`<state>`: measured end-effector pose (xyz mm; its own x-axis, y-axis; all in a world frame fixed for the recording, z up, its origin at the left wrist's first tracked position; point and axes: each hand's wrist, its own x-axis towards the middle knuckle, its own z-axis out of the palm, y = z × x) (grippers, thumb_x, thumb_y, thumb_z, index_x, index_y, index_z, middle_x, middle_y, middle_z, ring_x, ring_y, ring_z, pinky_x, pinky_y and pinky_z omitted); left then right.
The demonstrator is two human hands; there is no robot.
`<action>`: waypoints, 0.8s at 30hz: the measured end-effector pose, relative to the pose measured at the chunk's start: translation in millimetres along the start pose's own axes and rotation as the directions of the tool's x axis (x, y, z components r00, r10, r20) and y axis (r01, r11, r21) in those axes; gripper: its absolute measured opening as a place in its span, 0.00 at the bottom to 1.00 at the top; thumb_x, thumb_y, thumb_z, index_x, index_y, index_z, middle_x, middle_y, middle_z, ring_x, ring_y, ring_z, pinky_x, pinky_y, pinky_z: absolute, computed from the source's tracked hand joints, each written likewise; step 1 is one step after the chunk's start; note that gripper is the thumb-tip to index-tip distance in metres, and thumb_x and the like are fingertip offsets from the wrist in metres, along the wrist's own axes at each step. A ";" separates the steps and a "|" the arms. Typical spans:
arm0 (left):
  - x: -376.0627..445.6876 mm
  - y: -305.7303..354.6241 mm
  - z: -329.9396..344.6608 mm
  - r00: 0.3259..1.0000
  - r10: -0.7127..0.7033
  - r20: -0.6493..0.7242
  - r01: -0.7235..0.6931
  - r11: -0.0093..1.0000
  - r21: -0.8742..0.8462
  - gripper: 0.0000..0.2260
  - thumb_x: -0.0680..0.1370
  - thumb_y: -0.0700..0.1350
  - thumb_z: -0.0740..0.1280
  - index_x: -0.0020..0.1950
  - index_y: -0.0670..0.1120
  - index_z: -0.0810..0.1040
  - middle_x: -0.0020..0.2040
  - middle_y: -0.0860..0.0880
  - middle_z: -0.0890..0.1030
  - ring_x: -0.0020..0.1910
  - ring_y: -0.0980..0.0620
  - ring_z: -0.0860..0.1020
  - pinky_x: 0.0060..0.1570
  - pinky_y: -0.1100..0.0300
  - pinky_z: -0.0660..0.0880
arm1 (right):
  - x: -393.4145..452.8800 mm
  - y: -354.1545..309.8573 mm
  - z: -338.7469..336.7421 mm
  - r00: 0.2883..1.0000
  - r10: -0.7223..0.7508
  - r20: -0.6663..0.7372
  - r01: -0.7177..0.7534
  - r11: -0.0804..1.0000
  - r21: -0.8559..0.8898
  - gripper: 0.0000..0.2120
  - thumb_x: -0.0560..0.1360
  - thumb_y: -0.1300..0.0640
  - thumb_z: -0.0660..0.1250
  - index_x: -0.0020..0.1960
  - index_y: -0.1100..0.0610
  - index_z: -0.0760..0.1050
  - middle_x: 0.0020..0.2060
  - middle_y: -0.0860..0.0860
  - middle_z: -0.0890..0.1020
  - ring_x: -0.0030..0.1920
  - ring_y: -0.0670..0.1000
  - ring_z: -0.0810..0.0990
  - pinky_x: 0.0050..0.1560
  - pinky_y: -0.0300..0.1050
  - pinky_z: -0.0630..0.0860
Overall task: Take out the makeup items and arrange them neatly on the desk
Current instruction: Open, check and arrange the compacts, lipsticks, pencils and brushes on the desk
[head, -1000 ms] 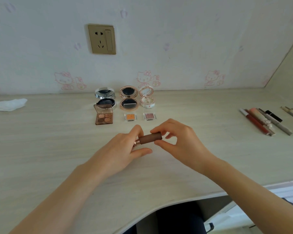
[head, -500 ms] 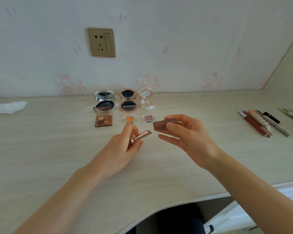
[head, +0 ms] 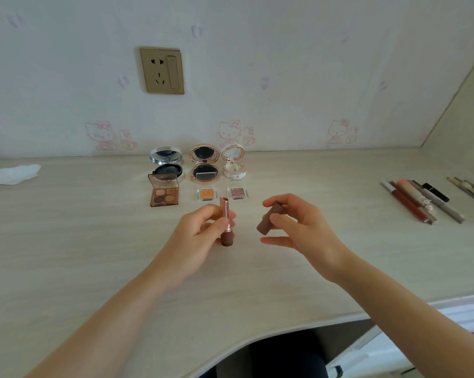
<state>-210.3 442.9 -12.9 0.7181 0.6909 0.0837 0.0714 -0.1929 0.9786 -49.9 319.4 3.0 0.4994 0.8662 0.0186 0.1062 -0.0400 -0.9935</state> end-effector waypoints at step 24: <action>139.4 29.8 72.3 0.984 0.143 -0.103 -0.108 0.952 0.287 0.01 0.76 0.39 0.68 0.47 0.44 0.77 0.43 0.52 0.82 0.40 0.59 0.80 0.32 0.78 0.69 | 96.6 9.2 -71.9 0.978 -0.060 -0.198 -0.012 0.939 -0.345 0.11 0.71 0.64 0.66 0.49 0.51 0.76 0.41 0.49 0.84 0.44 0.48 0.84 0.52 0.57 0.80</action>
<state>-58.0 483.1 14.3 0.6459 0.7243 0.2413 0.1893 -0.4581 0.8685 61.1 366.8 3.8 0.6522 0.7515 0.0994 0.3898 -0.2200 -0.8942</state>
